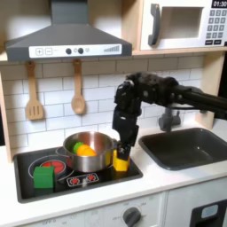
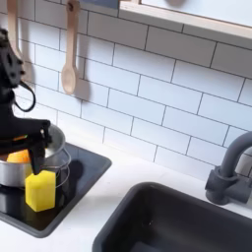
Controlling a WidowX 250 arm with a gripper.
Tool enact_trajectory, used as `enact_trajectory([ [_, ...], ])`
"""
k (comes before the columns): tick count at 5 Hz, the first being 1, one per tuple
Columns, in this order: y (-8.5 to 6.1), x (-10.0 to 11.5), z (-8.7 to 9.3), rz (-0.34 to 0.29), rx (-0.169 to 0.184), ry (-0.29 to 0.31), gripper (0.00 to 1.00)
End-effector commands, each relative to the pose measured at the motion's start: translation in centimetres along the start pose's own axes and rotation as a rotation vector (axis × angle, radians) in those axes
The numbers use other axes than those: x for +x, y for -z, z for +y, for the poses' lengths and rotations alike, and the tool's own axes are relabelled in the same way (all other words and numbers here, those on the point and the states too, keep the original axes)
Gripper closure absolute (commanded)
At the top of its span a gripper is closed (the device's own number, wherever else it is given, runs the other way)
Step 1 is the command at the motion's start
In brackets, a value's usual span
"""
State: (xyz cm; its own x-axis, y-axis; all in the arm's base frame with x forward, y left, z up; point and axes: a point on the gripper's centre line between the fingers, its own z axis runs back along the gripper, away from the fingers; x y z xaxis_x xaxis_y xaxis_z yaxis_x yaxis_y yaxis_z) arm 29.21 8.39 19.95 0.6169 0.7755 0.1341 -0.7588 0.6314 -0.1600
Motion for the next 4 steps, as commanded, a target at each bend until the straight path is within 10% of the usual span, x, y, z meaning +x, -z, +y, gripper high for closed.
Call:
enact_trajectory([
  [1, 0.6, -1.3, -1.2, -0.015, 0.031, -0.025, 0.0],
  [4, 2.8, -0.1, -2.9, 0.022, 0.062, -0.05, 0.0],
])
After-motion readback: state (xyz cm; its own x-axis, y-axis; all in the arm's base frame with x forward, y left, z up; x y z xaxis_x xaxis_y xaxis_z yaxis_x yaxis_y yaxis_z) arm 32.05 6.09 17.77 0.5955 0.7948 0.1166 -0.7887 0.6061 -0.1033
